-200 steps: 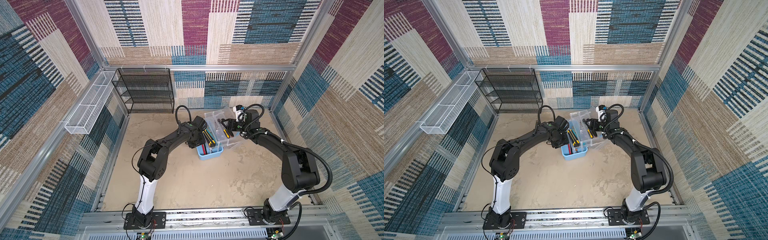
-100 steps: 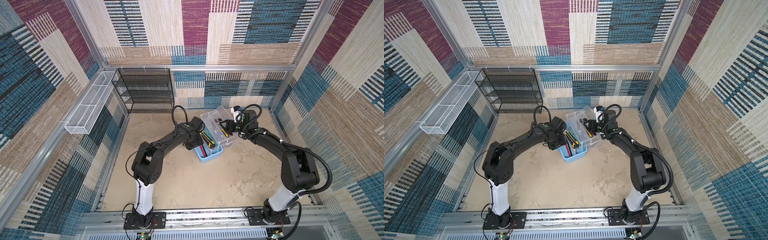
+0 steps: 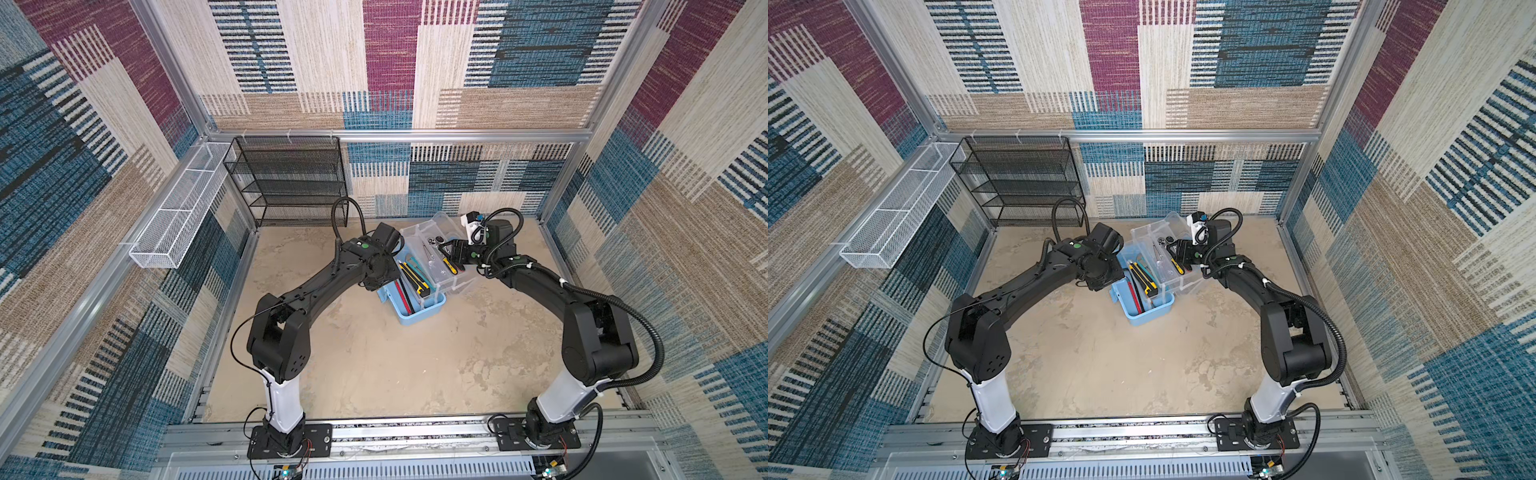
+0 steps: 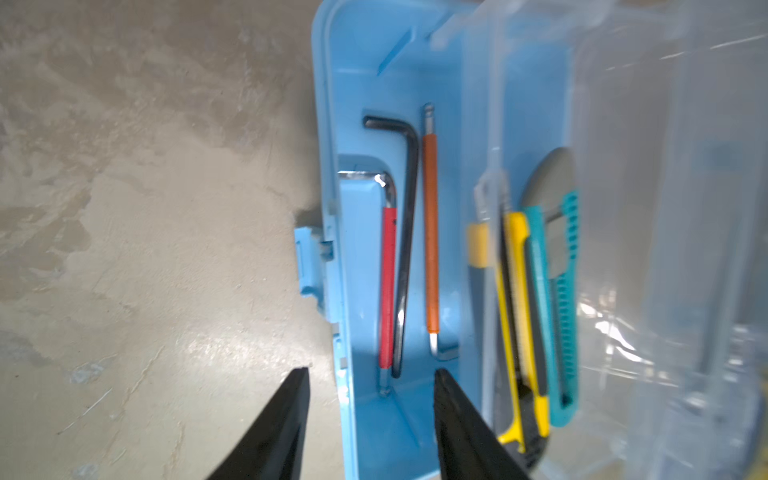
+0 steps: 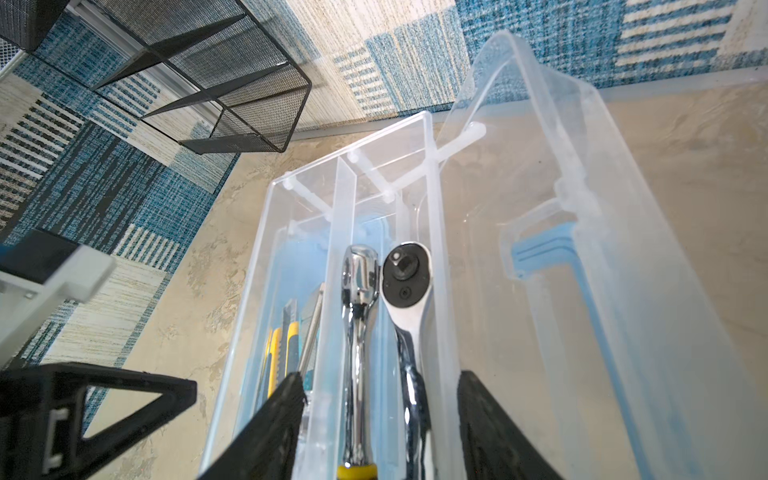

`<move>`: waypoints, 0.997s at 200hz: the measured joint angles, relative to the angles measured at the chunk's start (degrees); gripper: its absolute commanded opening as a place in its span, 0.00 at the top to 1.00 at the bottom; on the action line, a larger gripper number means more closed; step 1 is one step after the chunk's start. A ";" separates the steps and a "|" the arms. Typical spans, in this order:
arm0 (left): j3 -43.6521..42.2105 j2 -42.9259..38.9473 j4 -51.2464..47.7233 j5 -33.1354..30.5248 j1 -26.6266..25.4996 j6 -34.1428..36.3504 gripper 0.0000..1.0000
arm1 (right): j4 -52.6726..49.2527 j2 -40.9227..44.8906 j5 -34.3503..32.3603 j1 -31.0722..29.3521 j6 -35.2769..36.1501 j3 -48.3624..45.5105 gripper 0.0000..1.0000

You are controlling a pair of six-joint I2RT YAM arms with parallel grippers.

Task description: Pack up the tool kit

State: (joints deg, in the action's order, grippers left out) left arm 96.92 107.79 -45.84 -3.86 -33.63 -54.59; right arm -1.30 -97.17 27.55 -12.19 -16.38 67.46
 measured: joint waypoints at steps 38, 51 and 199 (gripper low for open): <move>14.29 7.13 0.81 4.59 0.04 4.04 0.61 | 0.00 0.00 0.11 0.00 0.00 0.00 0.39; 17.68 9.84 0.83 6.49 -0.02 4.83 0.65 | 0.00 0.00 0.13 0.00 0.00 0.00 0.39; 25.57 17.73 -1.92 13.86 -0.55 5.01 0.82 | -1.81 0.22 -0.11 -0.17 1.09 1.22 0.39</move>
State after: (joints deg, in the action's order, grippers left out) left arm 122.50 125.51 -47.77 10.00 -34.17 -49.58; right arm -3.11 -96.95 27.44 -12.36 -15.29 68.69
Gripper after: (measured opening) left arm 0.183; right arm 0.609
